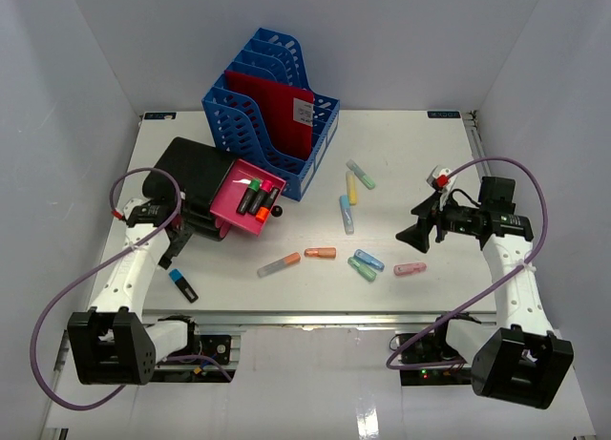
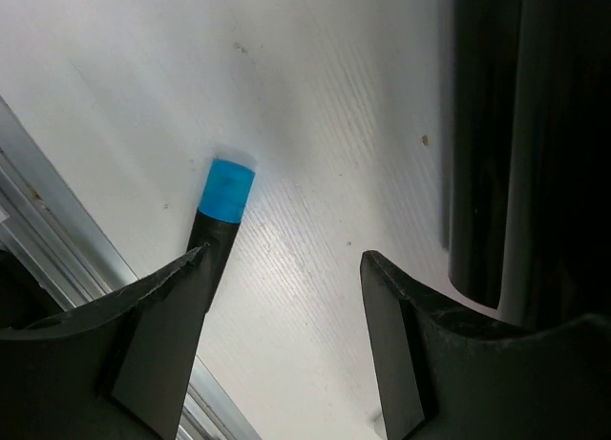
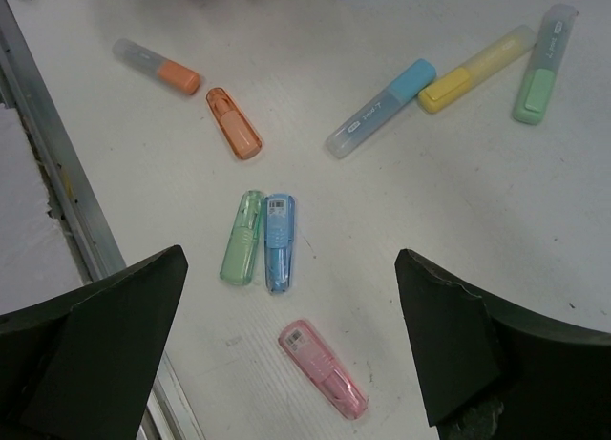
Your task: Organize the desk
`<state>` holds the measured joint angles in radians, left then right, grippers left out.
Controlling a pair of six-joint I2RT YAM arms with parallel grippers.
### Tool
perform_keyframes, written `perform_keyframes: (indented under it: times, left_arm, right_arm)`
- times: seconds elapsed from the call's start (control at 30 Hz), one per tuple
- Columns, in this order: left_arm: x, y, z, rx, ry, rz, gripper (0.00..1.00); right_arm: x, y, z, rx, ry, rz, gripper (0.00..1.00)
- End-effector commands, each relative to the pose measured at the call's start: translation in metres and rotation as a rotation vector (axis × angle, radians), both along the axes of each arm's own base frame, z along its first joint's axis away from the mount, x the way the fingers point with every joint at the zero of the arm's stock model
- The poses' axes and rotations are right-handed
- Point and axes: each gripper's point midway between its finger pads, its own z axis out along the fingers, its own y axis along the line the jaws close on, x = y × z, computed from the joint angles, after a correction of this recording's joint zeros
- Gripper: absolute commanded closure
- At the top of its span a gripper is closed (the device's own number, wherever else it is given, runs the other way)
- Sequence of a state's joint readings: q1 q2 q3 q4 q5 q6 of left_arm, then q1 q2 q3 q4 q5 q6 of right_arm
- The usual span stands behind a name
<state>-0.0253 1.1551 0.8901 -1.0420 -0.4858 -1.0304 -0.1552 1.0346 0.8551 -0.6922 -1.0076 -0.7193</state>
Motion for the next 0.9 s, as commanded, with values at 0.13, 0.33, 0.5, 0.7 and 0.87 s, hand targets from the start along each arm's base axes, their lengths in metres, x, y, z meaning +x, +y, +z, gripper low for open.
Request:
perform_keyframes:
  times: [0.13, 0.33, 0.5, 0.7, 0.87]
  left_arm:
    - [-0.016, -0.02, -0.038, -0.175, -0.015, -0.025, 0.26]
    - [-0.036, -0.021, -0.055, -0.211, -0.025, 0.048, 0.26]
    - [-0.043, -0.014, -0.06, -0.189, 0.037, 0.098, 0.25]
    - [-0.044, -0.016, -0.084, -0.238, 0.067, 0.11, 0.32]
    - [-0.04, -0.016, -0.092, -0.253, 0.061, 0.096, 0.43]
  right_arm:
    - [-0.013, 0.011, 0.022, 0.055, -0.121, 0.068, 0.02]
    - [-0.019, 0.014, 0.026, 0.065, -0.137, 0.079, 0.02]
    - [-0.021, 0.014, 0.027, 0.064, -0.147, 0.08, 0.02]
    - [-0.02, 0.013, 0.026, 0.056, -0.151, 0.076, 0.02]
    - [-0.02, 0.014, 0.026, 0.063, -0.143, 0.078, 0.02]
